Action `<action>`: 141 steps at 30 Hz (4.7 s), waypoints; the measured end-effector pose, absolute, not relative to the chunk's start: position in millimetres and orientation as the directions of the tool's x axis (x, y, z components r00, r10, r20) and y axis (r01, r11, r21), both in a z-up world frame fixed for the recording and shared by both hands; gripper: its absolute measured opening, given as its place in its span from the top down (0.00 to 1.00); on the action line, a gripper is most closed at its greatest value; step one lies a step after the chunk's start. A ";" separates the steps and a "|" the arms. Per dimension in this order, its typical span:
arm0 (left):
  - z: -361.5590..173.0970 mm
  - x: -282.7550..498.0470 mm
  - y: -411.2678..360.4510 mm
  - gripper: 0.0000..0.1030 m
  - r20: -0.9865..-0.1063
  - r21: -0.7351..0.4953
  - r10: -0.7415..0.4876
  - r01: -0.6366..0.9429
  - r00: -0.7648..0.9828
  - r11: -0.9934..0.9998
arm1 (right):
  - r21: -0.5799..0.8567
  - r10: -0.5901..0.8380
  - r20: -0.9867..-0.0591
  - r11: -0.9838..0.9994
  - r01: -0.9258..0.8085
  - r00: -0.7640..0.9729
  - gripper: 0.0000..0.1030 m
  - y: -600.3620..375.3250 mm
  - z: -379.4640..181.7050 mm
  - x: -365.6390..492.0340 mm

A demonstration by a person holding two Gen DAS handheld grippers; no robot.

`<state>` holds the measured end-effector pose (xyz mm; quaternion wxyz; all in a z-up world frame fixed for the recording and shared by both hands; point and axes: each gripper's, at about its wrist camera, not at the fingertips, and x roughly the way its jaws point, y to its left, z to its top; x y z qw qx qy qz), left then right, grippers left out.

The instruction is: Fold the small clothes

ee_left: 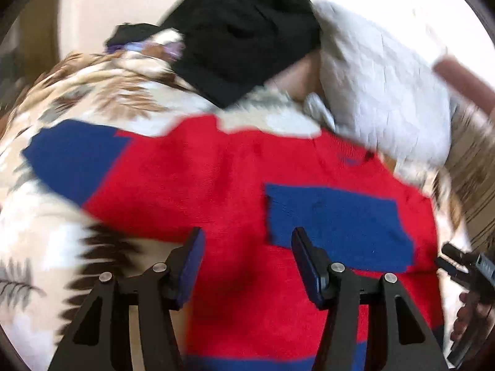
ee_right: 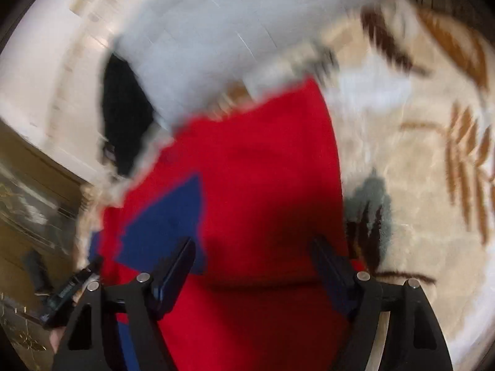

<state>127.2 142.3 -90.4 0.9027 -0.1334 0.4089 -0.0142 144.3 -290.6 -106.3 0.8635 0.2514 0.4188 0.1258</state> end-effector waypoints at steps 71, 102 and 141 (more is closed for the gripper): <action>-128.7 155.2 138.0 0.27 -0.798 -0.245 -0.110 -0.152 0.592 0.957 | 0.537 0.349 -0.727 0.825 0.174 0.591 0.90 -282.4 -129.5 161.0; -108.5 12.0 185.3 0.31 -0.795 -0.286 -0.161 -0.128 0.585 0.950 | 0.632 0.481 -0.659 0.771 0.079 0.578 0.02 -329.5 -108.6 15.2; -136.4 -93.0 143.9 0.77 -0.844 -0.376 -0.282 -0.129 0.456 0.918 | 0.613 0.525 -0.741 0.784 0.101 0.419 0.26 -306.1 -143.2 -111.9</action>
